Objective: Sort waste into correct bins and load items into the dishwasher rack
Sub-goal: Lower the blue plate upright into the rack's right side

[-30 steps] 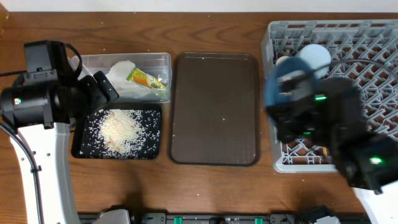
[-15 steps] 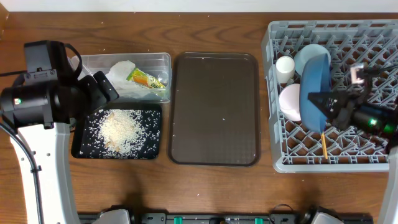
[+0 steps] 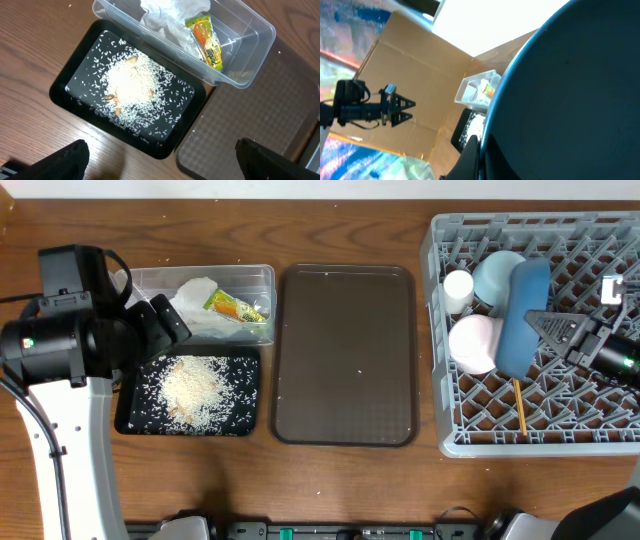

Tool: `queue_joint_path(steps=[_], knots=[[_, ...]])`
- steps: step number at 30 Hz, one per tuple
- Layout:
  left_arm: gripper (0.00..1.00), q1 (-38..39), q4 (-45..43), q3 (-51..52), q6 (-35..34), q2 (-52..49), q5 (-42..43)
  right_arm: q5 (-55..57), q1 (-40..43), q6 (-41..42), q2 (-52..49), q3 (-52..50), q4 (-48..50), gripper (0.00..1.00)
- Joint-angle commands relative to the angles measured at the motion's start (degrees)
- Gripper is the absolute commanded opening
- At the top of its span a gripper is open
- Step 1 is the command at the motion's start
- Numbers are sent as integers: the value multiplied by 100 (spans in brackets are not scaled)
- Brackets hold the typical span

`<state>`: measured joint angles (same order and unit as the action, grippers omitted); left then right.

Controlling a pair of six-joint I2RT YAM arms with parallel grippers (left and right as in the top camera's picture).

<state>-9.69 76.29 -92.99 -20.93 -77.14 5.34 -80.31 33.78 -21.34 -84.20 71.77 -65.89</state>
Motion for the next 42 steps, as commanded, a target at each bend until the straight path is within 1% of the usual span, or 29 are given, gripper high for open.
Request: queue_joint_path(steps=[1, 10, 18, 23, 26, 30, 42], knots=[[96, -26, 15, -7, 33, -33, -90, -273, 192, -280, 17, 0, -28, 1], [96, -26, 15, -7, 33, -33, -90, -57, 317, -448, 17, -55, -166, 1], [96, -26, 15, -7, 33, -33, -90, -490, 433, -444, 2, -63, -7, 1], [96, -26, 17, -7, 33, -33, -90, -549, 505, -455, -269, -63, 98, 1], [96, -26, 17, -7, 33, -33, -90, -892, 505, -704, -544, -63, 94, 1], [96, -26, 15, -7, 33, -33, -90, -911, 505, -647, -835, -63, 74, 1], [96, -26, 17, -7, 33, -33, -90, -911, 503, -702, -870, -63, 98, 1]])
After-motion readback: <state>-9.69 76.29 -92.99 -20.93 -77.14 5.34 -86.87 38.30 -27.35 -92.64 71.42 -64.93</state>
